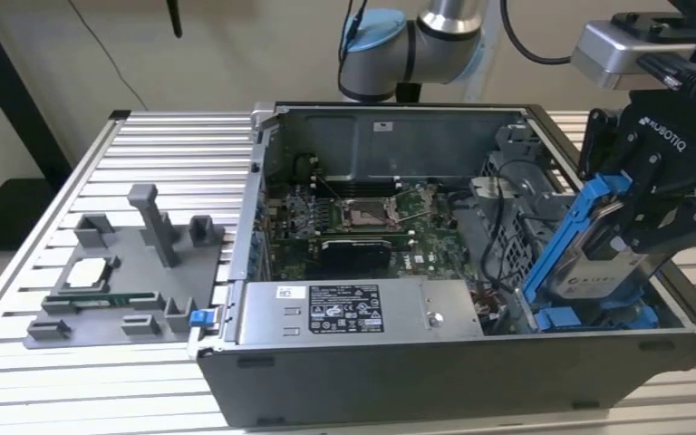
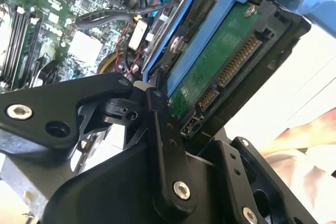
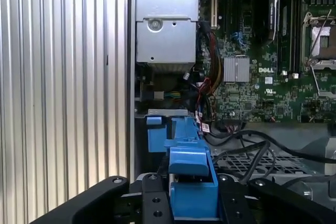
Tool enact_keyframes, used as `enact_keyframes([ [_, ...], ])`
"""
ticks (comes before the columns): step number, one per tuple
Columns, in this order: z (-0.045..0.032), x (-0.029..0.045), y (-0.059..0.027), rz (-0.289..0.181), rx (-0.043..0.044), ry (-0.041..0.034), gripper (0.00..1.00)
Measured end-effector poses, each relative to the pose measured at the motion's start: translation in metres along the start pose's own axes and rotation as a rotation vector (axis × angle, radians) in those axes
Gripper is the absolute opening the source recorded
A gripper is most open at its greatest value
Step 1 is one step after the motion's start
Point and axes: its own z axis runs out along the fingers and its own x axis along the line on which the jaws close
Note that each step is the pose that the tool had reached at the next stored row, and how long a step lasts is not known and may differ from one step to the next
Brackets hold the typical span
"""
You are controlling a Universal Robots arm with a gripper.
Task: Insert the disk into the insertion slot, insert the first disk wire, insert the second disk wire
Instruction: 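Insert the disk into the insertion slot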
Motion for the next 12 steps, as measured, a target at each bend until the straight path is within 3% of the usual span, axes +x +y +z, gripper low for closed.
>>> enact_keyframes([
  [12, 0.0192, 0.0, -0.0007, 0.0, 0.0, 0.0001, 0.0],
])
